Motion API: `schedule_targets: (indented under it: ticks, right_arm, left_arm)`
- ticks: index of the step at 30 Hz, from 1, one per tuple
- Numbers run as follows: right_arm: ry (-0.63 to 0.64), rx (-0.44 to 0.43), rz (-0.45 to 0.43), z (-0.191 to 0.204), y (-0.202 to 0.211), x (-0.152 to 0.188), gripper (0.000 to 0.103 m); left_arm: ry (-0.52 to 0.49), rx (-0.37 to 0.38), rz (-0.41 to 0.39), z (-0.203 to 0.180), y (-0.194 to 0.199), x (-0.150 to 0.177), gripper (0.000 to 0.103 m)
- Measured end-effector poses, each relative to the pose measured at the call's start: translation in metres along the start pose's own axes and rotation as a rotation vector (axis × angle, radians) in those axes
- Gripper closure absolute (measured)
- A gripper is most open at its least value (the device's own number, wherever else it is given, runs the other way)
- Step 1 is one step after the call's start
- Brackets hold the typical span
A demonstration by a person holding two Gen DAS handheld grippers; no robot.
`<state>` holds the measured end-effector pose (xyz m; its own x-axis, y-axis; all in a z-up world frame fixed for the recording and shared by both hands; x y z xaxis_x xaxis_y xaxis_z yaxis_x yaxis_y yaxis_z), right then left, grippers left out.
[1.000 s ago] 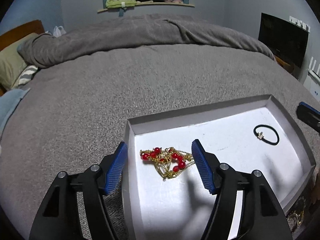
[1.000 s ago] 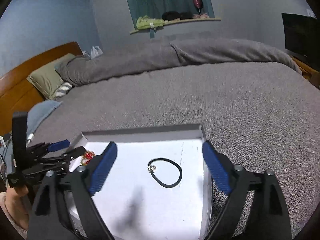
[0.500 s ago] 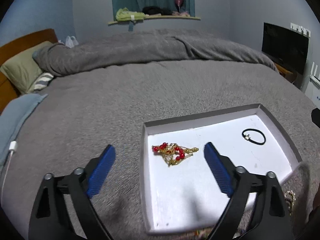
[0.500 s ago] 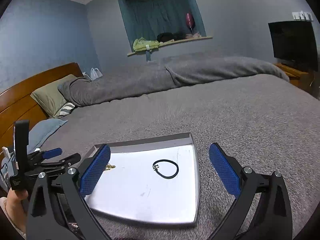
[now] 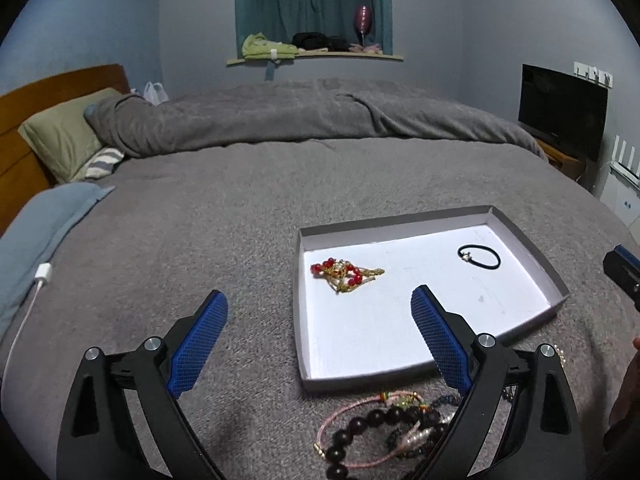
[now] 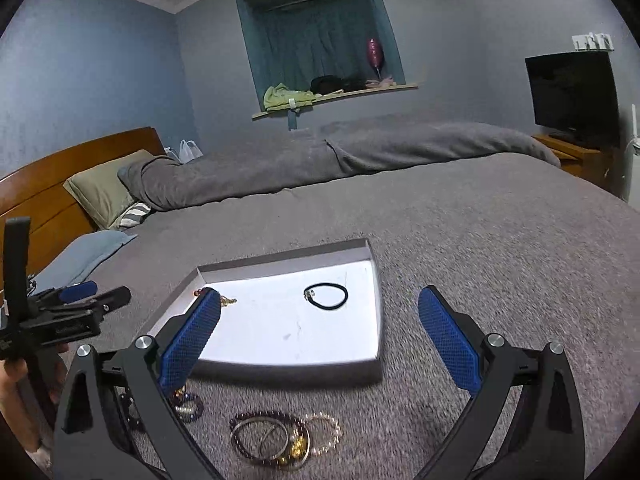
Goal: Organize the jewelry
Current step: 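Withdraw both tools from the tray back toward the jewelry pile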
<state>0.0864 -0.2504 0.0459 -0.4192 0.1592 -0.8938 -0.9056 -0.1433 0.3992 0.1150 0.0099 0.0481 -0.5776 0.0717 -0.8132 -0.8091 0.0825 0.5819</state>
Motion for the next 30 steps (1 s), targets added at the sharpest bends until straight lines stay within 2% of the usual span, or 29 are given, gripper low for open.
schedule_targets:
  ticks: [3,7,10,13,19,24,27,30]
  right_arm:
    - [0.012,0.062,0.014,-0.005,0.001,0.006,0.005]
    - [0.038,0.115,0.026,-0.009,0.003,0.017,0.005]
    - [0.109,0.139,-0.001,-0.007,0.009,0.025,0.005]
    - [0.159,0.168,0.014,-0.006,0.011,0.032,0.005]
    - [0.161,0.074,0.101,-0.011,0.011,0.052,0.005]
    - [0.164,0.016,0.147,-0.01,0.011,0.061,0.005]
    - [0.171,0.011,0.162,-0.007,0.01,0.065,0.005]
    - [0.176,-0.007,0.203,-0.001,0.006,0.071,0.007]
  left_arm:
    - [0.003,-0.011,-0.02,0.002,0.007,0.005,0.01]
    - [0.046,0.02,-0.014,0.007,0.011,0.022,0.009]
    - [0.064,0.021,0.003,0.012,0.011,0.037,0.009]
    - [0.058,0.016,0.02,0.013,0.012,0.05,0.009]
    - [0.027,0.052,0.079,0.01,0.012,0.082,0.009]
    - [0.025,0.118,0.156,0.007,0.008,0.106,0.009]
    - [0.003,0.124,0.156,0.003,0.01,0.109,0.012]
    - [0.03,0.15,0.142,0.005,0.012,0.106,0.016]
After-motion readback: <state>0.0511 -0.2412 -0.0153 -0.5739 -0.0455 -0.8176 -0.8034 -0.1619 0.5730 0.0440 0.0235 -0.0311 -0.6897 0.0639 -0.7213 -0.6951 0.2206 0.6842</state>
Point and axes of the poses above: each gripper's, at about its wrist camera, not at the fingertips, and y roughly against the way its jaws point, z to its left, x to its underside, the point moved 3 cm from there along -y, roughly the way its jaws point, and after that the axes turned 4 degrees about x, right-handed, at the moved point
